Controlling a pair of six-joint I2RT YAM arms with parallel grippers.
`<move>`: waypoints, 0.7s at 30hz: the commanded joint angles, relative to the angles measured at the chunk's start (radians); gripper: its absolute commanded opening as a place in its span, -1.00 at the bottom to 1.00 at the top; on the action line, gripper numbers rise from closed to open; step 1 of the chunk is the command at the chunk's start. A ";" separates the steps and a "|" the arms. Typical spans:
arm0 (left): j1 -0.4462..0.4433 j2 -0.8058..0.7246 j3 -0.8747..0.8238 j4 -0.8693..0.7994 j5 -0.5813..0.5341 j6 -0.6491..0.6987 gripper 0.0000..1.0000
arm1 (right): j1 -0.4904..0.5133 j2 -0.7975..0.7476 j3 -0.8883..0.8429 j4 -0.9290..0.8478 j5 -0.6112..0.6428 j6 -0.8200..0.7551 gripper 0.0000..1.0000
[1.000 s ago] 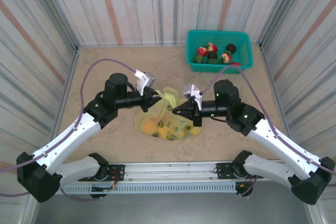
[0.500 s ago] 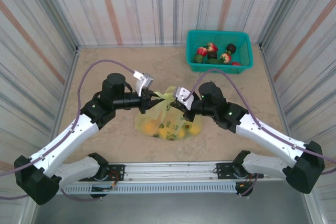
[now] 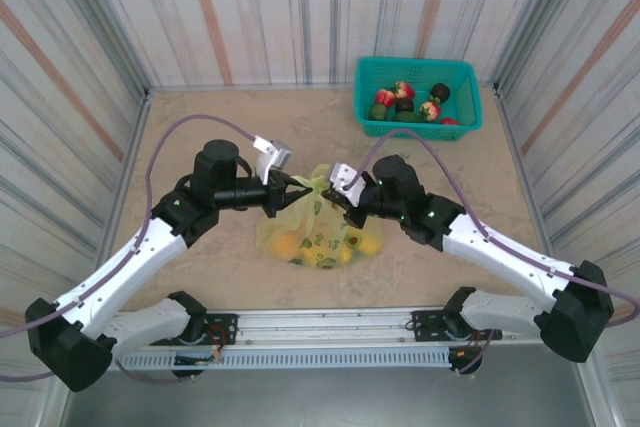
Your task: Place the fake fruits into the plastic bag and tie a complex knot
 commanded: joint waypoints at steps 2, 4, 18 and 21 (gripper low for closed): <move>-0.004 -0.032 0.044 -0.004 -0.023 0.021 -0.88 | 0.039 0.041 0.002 0.058 -0.024 0.070 -0.84; -0.003 -0.028 0.042 0.003 0.002 0.012 -0.89 | 0.043 0.054 0.004 0.107 -0.017 0.107 -0.81; -0.004 -0.082 0.047 -0.084 0.010 0.007 -0.64 | 0.041 0.161 0.009 0.386 0.009 0.250 -0.75; -0.004 -0.104 0.055 -0.129 -0.026 0.028 -0.27 | 0.043 0.166 0.008 0.400 -0.002 0.266 -0.77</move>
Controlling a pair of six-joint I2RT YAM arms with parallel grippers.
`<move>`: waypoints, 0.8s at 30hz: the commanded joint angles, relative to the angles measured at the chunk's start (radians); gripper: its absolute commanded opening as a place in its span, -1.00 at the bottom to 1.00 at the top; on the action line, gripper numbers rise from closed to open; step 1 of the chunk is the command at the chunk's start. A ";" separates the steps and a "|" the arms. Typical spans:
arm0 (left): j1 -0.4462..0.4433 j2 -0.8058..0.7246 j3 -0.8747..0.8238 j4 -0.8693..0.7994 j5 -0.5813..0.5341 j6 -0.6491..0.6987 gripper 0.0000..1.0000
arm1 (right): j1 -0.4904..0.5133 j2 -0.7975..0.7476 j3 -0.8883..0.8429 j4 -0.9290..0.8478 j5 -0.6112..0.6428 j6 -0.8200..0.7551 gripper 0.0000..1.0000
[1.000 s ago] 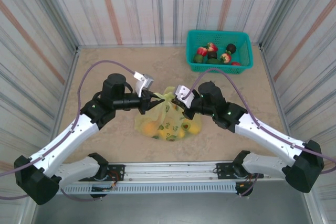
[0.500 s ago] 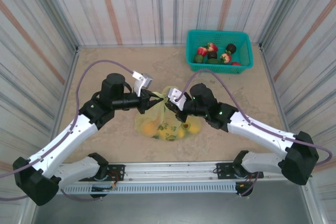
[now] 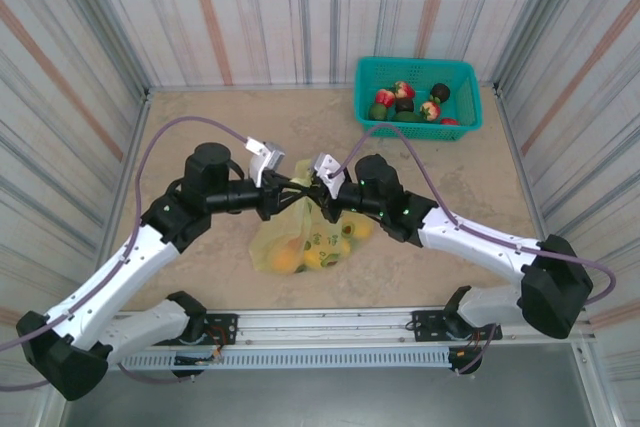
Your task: Place the fake fruits into the plastic bag and tie a complex knot
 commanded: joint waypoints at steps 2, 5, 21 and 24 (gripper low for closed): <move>-0.002 -0.060 0.051 -0.088 -0.029 0.047 -0.12 | 0.006 -0.004 0.000 0.058 0.013 0.037 -0.78; 0.007 -0.098 0.068 -0.124 -0.048 0.060 0.00 | 0.008 -0.021 -0.018 0.052 0.000 0.040 -0.78; 0.037 -0.188 -0.014 -0.129 -0.470 0.069 -0.15 | 0.034 -0.032 -0.031 0.033 -0.014 0.039 -0.80; 0.038 -0.076 -0.043 -0.073 -0.385 0.052 -0.26 | 0.039 -0.033 -0.032 0.030 -0.015 0.038 -0.80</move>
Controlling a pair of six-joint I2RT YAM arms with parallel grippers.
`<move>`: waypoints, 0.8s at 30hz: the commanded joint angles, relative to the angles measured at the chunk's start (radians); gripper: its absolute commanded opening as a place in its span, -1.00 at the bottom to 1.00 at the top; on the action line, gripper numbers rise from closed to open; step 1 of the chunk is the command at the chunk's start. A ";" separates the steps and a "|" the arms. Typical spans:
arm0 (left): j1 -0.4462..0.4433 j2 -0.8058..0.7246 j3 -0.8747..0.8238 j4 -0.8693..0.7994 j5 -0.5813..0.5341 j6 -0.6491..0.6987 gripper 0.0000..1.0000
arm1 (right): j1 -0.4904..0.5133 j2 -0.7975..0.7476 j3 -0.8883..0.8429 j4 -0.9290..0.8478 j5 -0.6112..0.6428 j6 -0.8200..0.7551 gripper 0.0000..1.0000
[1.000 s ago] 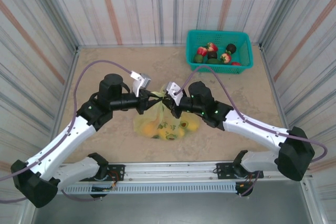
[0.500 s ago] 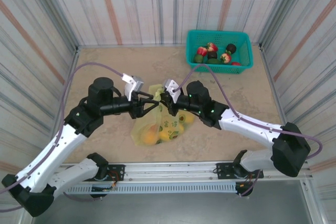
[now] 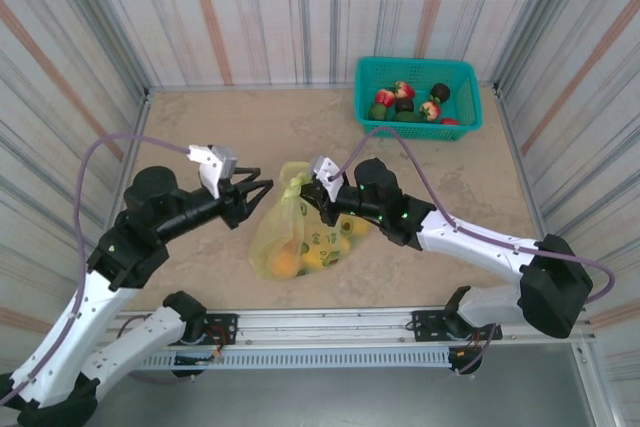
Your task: Place the fake fruits into the plastic bag and tie a complex knot
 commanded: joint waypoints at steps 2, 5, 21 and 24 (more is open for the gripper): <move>0.006 0.175 -0.022 0.022 -0.020 -0.042 -0.28 | 0.013 -0.027 -0.004 -0.008 -0.006 0.010 -0.80; 0.006 0.218 -0.016 0.076 0.097 -0.054 -0.21 | 0.016 -0.035 -0.005 -0.023 0.005 0.003 -0.80; -0.001 0.240 0.369 -0.438 0.048 -0.234 0.43 | 0.033 -0.047 0.013 -0.073 0.029 -0.046 -0.80; -0.042 0.325 0.456 -0.504 0.049 -0.280 0.46 | 0.034 -0.046 0.016 -0.071 0.035 -0.050 -0.79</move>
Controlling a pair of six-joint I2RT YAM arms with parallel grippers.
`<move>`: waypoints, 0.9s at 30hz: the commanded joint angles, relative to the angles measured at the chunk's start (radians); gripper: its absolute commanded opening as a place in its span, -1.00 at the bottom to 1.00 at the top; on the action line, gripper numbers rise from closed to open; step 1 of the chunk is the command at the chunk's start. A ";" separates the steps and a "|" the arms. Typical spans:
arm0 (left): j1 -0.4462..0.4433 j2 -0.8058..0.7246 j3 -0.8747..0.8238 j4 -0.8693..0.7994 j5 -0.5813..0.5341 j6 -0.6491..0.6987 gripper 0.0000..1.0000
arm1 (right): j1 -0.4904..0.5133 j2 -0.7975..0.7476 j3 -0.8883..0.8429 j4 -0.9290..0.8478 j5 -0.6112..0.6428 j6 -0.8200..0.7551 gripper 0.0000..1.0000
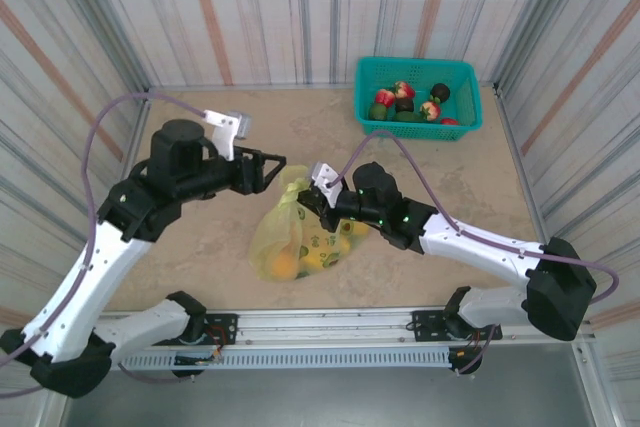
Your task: Place the fake fruits into the plastic bag and tie a complex knot
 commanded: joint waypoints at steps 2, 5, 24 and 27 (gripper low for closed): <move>-0.028 0.126 0.096 -0.219 0.072 -0.110 0.43 | 0.009 -0.020 0.019 -0.018 0.023 -0.027 -0.79; -0.046 0.193 0.163 -0.298 0.052 -0.137 0.38 | 0.009 -0.023 0.021 -0.018 0.024 -0.029 -0.79; -0.088 0.305 0.191 -0.351 0.015 -0.099 -0.01 | 0.009 -0.035 0.015 -0.005 0.023 -0.030 -0.80; -0.088 0.320 0.191 -0.345 0.015 -0.092 -0.02 | 0.010 -0.036 0.012 0.000 0.022 -0.028 -0.79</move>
